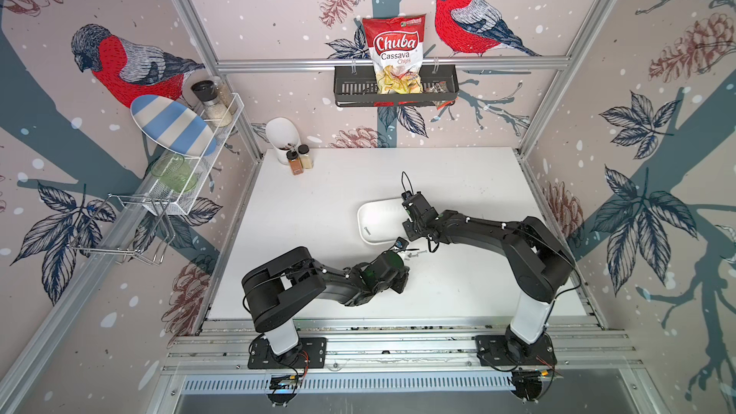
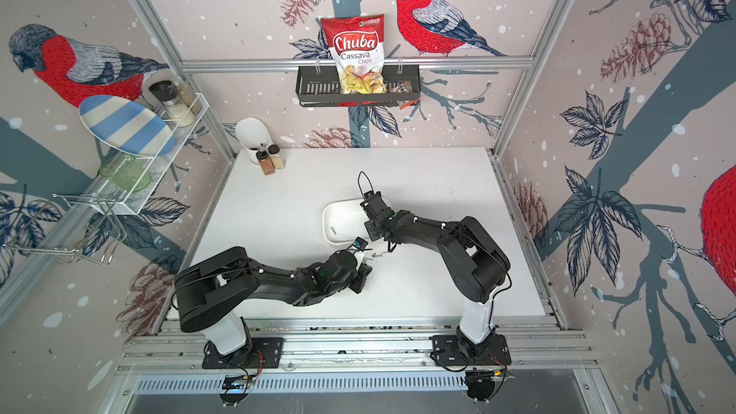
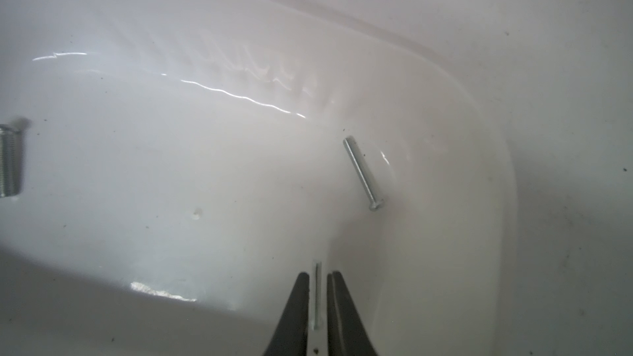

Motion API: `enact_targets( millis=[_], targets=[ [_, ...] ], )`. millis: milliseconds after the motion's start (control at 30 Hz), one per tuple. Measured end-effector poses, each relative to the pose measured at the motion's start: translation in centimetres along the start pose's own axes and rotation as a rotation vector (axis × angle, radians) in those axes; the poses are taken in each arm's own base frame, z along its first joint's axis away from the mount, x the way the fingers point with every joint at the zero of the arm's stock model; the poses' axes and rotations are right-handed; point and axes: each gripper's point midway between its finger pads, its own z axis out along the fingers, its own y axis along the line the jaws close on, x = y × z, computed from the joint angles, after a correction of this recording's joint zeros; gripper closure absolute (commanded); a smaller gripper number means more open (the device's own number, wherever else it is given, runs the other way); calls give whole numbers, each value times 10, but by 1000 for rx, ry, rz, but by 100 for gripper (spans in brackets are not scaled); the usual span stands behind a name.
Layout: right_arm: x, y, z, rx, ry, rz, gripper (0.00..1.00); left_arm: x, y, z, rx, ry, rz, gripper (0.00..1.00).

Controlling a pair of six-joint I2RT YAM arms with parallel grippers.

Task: Put the screws on the desktop into the storage box
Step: Place the screw in the storage box, then pick up the screw from the center of the board.

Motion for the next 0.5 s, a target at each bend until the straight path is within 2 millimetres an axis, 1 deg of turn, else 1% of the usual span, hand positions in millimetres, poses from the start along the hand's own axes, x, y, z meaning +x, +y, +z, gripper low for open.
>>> enact_targets(
  millis=[100,233,500],
  targets=[
    [1,1,-1,8,1,-7,78,0,-1,1,-3,-1,9,79],
    [5,2,-1,11,10,-13,76,1,0,0,-15,-5,12,79],
    [10,4,-3,16,17,-25,74,6,4,-7,-35,-1,21,75]
  ],
)
